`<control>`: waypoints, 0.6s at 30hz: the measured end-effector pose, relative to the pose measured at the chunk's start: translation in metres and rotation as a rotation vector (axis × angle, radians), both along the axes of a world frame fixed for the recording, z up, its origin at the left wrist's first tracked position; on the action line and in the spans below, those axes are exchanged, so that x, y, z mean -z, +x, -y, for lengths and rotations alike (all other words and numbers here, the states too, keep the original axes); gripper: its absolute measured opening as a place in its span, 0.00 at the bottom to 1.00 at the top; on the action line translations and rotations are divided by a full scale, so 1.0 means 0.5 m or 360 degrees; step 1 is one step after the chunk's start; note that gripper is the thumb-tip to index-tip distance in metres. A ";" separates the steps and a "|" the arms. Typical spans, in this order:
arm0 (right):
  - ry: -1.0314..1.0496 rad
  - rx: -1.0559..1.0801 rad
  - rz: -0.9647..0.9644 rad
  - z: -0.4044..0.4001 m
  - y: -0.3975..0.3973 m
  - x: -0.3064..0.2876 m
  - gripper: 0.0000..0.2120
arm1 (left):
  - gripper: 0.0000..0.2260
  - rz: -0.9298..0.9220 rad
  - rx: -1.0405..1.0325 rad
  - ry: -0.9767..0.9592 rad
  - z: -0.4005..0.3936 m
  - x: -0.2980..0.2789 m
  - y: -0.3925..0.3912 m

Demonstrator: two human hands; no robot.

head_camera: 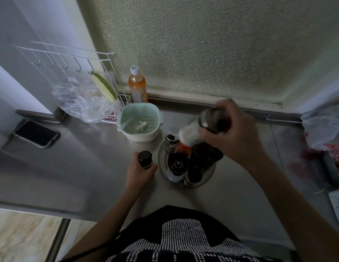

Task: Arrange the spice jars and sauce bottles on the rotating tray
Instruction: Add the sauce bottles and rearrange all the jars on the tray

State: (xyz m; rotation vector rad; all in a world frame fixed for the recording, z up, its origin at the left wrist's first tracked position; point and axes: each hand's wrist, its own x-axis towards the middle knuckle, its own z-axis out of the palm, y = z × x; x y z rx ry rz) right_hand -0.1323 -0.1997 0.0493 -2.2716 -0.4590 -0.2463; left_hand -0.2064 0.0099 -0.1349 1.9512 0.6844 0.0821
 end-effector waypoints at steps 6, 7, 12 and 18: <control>-0.0473 -0.0440 -0.0176 -0.161 0.051 0.052 0.25 | 0.14 -0.0060 -0.0094 -0.0084 -0.011 -0.001 -0.009; -0.0607 -0.0469 -0.0175 -0.170 0.055 0.069 0.25 | 0.15 -0.0080 -0.0101 -0.0095 -0.013 -0.002 -0.010; -0.0970 -0.0518 -0.0151 -0.181 0.059 0.139 0.22 | 0.17 -0.0189 -0.0061 -0.0146 -0.015 0.019 -0.017; -0.1280 -0.0523 -0.0194 -0.191 0.047 0.174 0.27 | 0.12 -0.0258 -0.0091 -0.0272 0.003 0.010 -0.006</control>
